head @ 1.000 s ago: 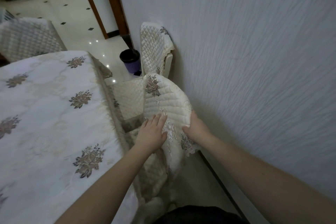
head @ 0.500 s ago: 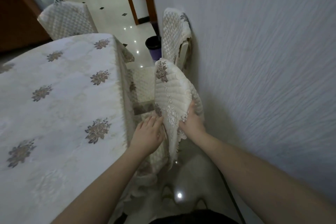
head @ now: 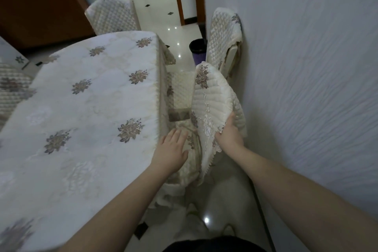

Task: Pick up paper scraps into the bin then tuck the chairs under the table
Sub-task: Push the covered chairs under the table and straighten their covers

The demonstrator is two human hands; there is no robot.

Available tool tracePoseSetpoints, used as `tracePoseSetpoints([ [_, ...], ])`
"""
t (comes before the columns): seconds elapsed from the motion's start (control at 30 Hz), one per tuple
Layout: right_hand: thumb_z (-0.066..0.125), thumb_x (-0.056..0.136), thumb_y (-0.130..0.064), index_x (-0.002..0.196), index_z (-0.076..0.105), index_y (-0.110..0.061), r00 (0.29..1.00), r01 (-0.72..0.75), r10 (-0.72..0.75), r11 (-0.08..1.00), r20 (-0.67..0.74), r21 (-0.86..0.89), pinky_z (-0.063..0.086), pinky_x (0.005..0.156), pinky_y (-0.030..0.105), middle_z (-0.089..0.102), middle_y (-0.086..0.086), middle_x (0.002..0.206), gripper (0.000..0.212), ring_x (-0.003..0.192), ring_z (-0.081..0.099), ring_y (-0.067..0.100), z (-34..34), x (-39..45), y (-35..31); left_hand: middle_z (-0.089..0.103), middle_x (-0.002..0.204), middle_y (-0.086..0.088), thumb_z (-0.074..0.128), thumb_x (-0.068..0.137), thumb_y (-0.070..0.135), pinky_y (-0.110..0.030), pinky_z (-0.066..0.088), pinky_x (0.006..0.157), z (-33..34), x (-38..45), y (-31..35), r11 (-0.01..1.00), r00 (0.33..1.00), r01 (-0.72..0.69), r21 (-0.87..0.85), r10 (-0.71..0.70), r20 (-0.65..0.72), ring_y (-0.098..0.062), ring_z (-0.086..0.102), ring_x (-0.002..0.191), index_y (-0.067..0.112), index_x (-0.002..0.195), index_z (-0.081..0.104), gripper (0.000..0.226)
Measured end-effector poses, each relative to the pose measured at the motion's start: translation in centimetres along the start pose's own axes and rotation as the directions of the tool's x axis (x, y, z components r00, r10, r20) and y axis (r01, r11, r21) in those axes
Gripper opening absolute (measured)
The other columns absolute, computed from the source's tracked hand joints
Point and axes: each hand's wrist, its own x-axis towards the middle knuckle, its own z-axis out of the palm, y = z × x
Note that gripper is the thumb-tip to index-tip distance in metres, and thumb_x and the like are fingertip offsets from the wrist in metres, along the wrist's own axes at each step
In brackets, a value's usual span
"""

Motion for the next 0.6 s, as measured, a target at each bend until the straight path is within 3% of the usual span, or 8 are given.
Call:
tracePoseSetpoints([
  [0.13,0.058,0.089,-0.032,0.15,-0.01,-0.018,1.0,-0.004,0.004,1.0,-0.003,-0.023,0.038,0.067,0.031,0.061,0.014,0.116,0.092,0.099,0.061,0.032,-0.3,-0.6,0.0,0.026,0.157,-0.004,0.041,0.095,0.043,-0.041,0.021,0.114,0.0,-1.0,-0.4,1.0,1.0,0.024,0.02,-0.024,-0.008,-0.024,0.02,0.145,0.02,0.151,0.022,0.063],
  [0.33,0.056,0.09,-0.023,0.149,-0.015,-0.017,1.0,-0.006,0.006,1.0,0.009,-0.004,0.039,0.068,0.031,0.058,0.014,0.121,0.093,0.101,0.06,0.032,-0.5,-1.3,-0.3,0.025,0.158,-0.003,0.038,0.095,0.043,-0.045,0.019,0.115,0.5,-1.8,0.6,0.999,0.999,0.03,0.04,-0.031,0.015,-0.022,0.016,0.146,0.021,0.151,0.02,0.063],
  [0.5,0.054,0.091,-0.022,0.149,-0.018,-0.02,0.999,-0.019,0.017,0.999,0.04,0.045,0.038,0.071,0.031,0.044,0.013,0.14,0.092,0.109,0.057,0.032,-1.2,-1.5,-0.7,0.02,0.159,-0.002,0.035,0.096,0.046,-0.05,-0.001,0.116,-0.1,-1.9,0.9,0.995,0.999,0.045,0.092,-0.042,-0.035,-0.022,0.008,0.148,0.022,0.151,0.021,0.062],
  [0.6,0.054,0.089,-0.029,0.148,-0.019,-0.024,0.998,-0.009,0.006,0.999,0.066,0.043,0.042,0.079,0.034,0.029,0.014,0.149,0.095,0.118,0.049,0.033,-1.0,-2.6,-0.7,0.019,0.16,-0.002,0.03,0.094,0.049,-0.048,-0.005,0.115,0.0,-2.5,0.5,0.991,0.997,0.066,0.117,-0.06,-0.052,-0.023,0.007,0.148,0.022,0.151,0.024,0.063],
])
